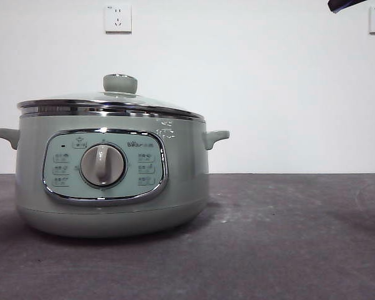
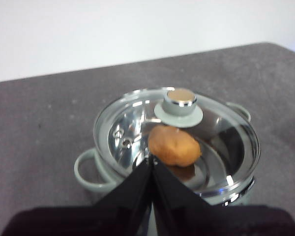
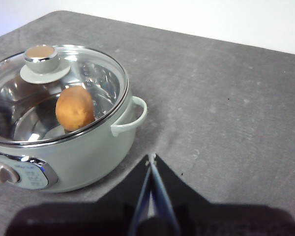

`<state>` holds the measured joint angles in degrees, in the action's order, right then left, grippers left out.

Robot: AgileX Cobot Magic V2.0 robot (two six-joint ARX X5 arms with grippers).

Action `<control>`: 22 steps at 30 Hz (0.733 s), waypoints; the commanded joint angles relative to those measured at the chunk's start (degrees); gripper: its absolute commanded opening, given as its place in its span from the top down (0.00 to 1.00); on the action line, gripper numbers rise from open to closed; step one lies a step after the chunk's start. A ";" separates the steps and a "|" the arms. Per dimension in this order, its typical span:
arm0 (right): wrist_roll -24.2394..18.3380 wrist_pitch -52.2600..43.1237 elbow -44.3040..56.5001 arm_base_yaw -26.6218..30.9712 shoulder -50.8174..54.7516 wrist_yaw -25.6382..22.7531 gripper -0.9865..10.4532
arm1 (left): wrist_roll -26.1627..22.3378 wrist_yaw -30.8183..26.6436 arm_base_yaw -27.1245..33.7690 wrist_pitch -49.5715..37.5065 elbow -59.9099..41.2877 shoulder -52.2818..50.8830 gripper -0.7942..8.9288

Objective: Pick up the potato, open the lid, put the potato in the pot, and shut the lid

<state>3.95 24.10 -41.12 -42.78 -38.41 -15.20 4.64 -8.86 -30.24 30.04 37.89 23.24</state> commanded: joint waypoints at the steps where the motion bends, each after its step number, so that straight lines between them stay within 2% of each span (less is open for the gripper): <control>1: 0.70 0.04 0.28 -0.02 0.09 -0.15 0.91 | 0.72 -0.04 -0.17 1.42 -0.13 -0.13 0.92; 10: 0.70 0.07 0.28 -0.02 0.22 -0.15 0.91 | 0.72 -0.04 -0.17 4.70 -0.13 -0.13 0.92; 13: 0.70 0.07 0.28 -0.02 0.22 -0.17 0.91 | -4.70 -0.26 -0.15 4.70 -0.13 -0.13 0.92; 15: 0.70 0.07 0.28 -0.02 0.22 -0.17 0.91 | -5.51 -0.15 0.57 4.20 -0.15 -0.48 0.92; 19: 0.70 0.20 0.28 -0.02 0.22 -0.15 0.91 | -7.26 2.19 5.01 3.37 -2.03 -1.11 0.92; 22: 0.70 0.44 0.28 -0.02 0.22 -0.15 0.91 | -7.76 3.93 10.19 -1.64 -6.49 -2.60 0.92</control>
<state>4.10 24.62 -41.12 -42.78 -38.37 -15.22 -1.89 -5.15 -21.10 29.06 32.80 20.84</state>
